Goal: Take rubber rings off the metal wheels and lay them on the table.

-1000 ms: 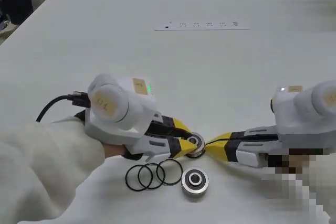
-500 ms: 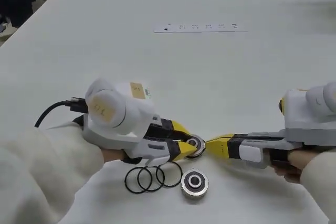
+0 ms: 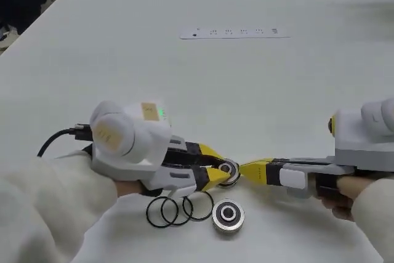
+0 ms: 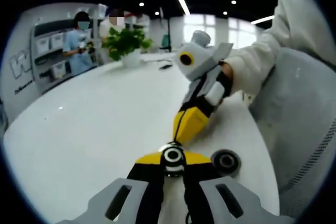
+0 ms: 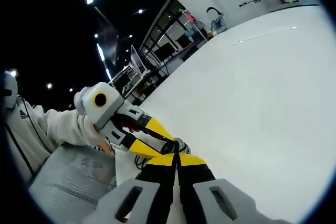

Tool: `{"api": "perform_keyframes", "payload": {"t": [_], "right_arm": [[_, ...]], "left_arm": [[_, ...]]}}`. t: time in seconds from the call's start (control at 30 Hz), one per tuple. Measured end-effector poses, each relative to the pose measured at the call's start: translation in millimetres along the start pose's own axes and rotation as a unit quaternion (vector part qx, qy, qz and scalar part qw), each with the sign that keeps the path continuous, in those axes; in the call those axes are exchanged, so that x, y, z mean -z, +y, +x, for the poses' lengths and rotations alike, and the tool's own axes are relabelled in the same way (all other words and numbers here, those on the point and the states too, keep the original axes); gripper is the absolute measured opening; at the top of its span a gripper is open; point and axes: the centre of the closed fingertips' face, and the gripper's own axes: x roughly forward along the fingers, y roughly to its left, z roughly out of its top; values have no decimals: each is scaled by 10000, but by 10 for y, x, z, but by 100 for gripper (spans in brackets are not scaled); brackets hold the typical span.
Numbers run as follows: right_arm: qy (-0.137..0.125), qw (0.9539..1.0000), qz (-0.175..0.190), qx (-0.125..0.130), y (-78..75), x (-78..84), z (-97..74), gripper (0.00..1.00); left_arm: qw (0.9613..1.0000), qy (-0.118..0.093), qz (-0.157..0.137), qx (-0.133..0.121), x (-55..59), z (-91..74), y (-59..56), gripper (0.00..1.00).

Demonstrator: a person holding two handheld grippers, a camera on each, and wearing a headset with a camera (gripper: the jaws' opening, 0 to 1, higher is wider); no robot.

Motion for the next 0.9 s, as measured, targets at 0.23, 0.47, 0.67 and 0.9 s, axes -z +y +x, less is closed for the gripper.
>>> {"api": "perform_keyframes", "payload": {"t": [0.23,0.47,0.67,0.9], "right_arm": [[50,9999,-124,11,14,-13,14,0],[98,9996,-265,18,34,-24,28,0],[102,9994,-323,-24,60,-34,43,0],[-5,9993,-373,-57,64,-73,49,0]], "left_arm": [[10000,-53,4,-6,-5,1,-6,13],[10000,-49,16,-11,-10,0,-12,13],[10000,-48,18,-11,-11,0,-11,13],[10000,-36,53,-47,-11,0,-8,14]]}}
